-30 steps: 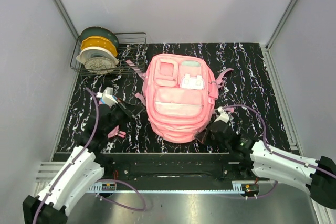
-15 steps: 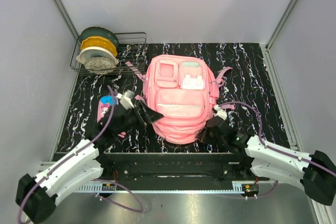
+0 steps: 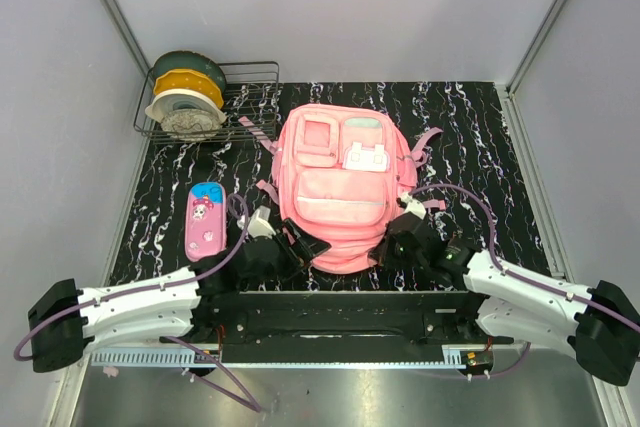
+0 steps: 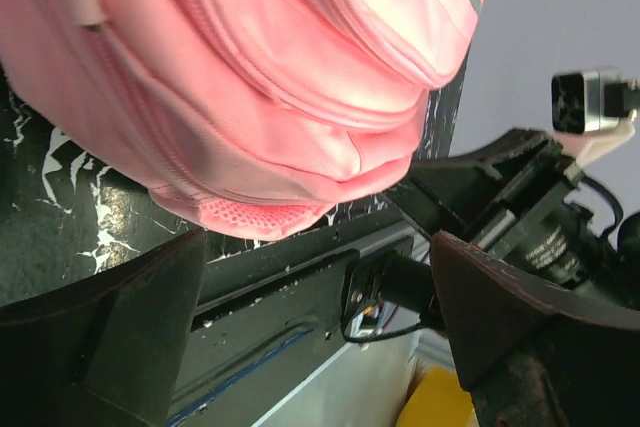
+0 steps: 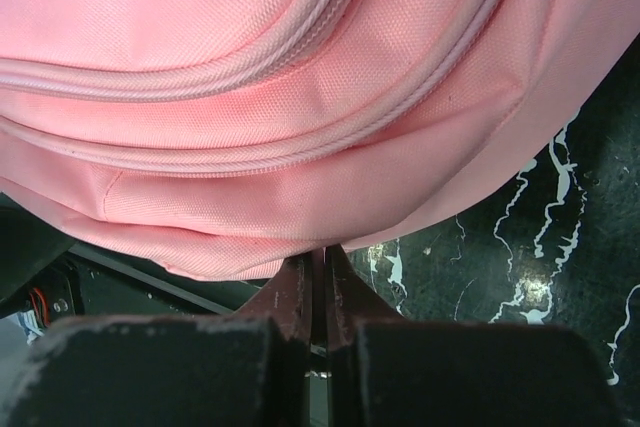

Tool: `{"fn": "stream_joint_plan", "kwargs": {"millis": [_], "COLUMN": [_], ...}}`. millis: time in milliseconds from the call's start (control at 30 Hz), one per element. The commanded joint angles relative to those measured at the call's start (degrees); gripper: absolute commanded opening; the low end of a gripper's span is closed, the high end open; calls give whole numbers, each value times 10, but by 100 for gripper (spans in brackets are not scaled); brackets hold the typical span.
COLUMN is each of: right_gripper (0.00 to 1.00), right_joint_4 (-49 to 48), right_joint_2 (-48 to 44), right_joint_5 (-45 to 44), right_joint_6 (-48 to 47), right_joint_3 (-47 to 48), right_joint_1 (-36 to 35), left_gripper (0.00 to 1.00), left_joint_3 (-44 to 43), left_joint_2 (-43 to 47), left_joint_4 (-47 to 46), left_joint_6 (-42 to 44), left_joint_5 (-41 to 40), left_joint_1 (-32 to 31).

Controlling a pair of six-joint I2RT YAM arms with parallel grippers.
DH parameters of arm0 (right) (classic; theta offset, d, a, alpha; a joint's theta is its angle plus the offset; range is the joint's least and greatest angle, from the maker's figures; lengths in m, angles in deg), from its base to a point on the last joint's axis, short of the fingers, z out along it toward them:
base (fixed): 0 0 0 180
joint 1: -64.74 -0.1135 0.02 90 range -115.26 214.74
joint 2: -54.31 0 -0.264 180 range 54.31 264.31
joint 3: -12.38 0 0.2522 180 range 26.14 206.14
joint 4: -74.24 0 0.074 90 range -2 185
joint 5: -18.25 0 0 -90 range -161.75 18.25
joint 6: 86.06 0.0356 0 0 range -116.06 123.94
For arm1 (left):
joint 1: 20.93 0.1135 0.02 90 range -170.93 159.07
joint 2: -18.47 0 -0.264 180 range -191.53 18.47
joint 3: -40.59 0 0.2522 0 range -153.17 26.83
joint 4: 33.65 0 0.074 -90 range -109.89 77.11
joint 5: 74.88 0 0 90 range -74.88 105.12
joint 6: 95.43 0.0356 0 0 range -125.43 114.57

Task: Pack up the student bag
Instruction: Zip the student bag at the center of the board.

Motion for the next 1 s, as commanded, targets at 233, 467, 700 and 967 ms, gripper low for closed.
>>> {"fn": "stream_joint_plan", "kwargs": {"millis": [233,467,700,967], "right_gripper": [0,0,0,0], "right_joint_4": [-13,-6,4,-11], "right_joint_2": [-32,-38,-38,-21], "right_joint_5": [8,-9,-29,-14], "right_joint_6": [-13,-13,2,-7], "right_joint_3": [20,-2,-27,-20], "right_joint_1": [-3,-5,7,18], "left_gripper": [99,0,0,0], "left_joint_3": [-15,96,143,97], "left_joint_2": [-136,-197,60,274], "left_joint_4": [-164,-401,-199,16], "left_joint_6": [-109,-149,-78,64], "left_joint_5": [-155,-75,-31,157], "left_joint_1": [4,63,197,406]}}
